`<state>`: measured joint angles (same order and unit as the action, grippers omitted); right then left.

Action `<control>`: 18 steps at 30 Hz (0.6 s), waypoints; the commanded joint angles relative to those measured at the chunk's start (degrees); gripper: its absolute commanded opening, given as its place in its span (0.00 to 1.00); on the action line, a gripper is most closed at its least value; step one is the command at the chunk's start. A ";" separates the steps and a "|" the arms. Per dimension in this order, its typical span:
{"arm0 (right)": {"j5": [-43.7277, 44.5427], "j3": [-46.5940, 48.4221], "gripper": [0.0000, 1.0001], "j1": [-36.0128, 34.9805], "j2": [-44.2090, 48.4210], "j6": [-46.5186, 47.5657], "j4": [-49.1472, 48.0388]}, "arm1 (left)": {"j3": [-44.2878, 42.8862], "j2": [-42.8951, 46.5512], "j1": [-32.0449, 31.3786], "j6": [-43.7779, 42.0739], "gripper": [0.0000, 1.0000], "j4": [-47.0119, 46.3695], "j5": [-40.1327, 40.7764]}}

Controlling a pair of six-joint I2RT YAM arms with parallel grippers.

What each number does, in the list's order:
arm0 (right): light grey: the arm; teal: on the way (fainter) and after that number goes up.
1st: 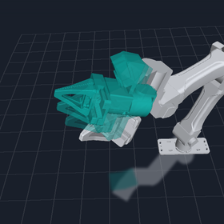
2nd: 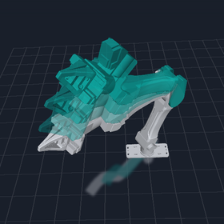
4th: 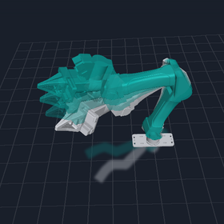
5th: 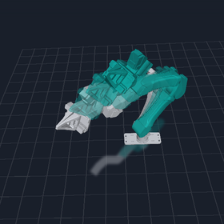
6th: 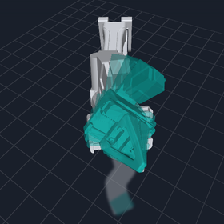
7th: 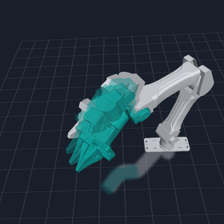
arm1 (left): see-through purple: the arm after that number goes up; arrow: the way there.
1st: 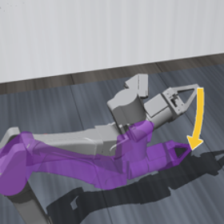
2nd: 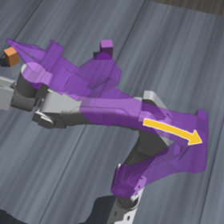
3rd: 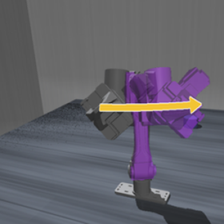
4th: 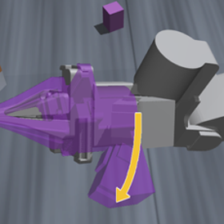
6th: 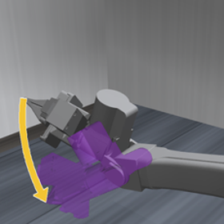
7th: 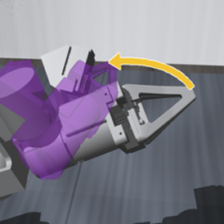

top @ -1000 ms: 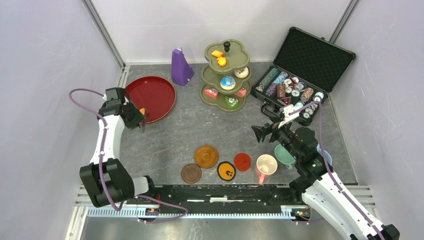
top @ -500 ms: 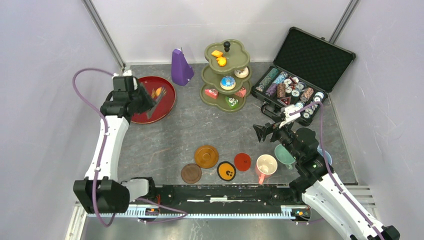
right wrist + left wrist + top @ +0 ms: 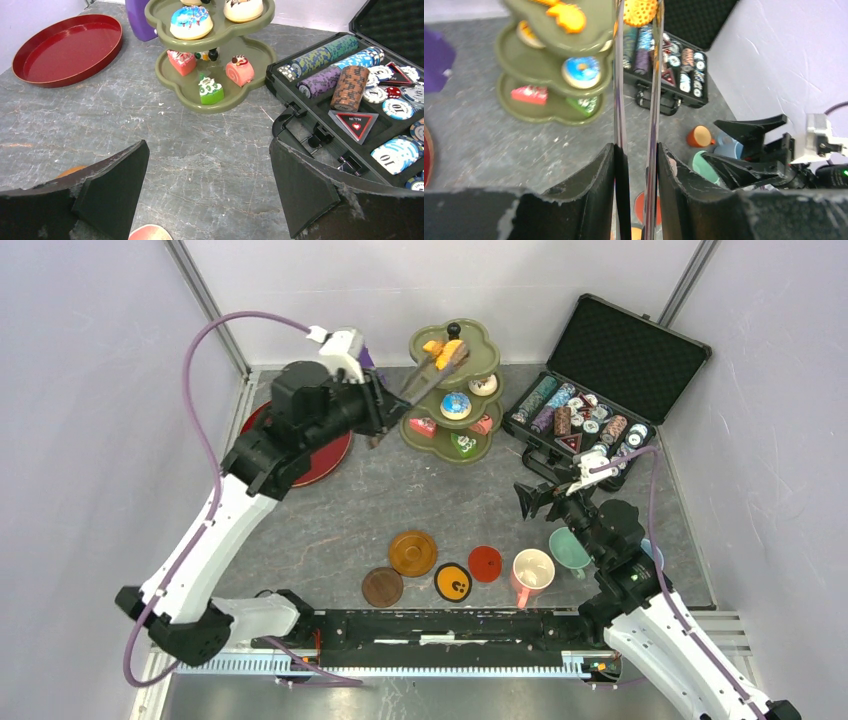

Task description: Serve the afternoon tea

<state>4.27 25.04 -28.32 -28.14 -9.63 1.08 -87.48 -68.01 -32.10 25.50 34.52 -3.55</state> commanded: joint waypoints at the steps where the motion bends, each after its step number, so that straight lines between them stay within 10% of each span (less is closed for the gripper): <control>1: 1.79 2.56 0.98 0.19 0.88 -0.32 -0.13 | -6.70 -6.13 -8.89 -6.86 0.22 -5.97 6.10; 18: 4.69 3.35 0.98 0.19 4.37 -0.83 4.49 | -14.20 -21.61 -12.39 -12.77 0.22 -7.90 19.54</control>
<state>7.79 25.89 -28.32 -24.05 -10.20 5.50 -98.04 -88.68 -44.58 16.03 31.07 12.62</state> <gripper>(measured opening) 0.980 0.399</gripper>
